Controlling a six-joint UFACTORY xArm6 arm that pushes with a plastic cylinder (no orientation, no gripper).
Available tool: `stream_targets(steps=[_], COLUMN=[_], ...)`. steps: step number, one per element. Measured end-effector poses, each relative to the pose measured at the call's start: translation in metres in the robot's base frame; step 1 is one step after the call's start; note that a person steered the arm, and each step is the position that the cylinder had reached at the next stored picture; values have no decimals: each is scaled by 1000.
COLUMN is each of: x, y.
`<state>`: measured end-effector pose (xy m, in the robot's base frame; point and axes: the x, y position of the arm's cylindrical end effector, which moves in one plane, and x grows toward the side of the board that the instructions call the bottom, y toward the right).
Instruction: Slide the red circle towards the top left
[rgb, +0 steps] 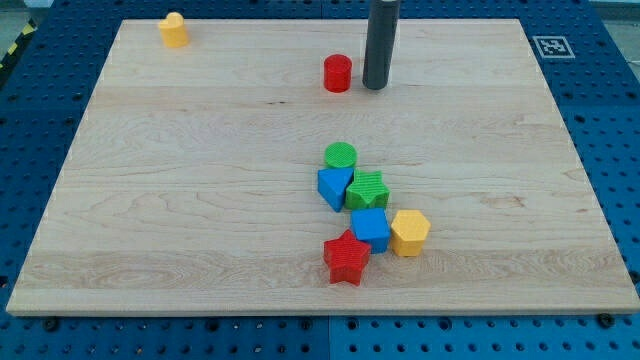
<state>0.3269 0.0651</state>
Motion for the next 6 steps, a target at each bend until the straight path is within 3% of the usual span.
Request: stream_targets(steps=[6], x=[-31], y=[-126])
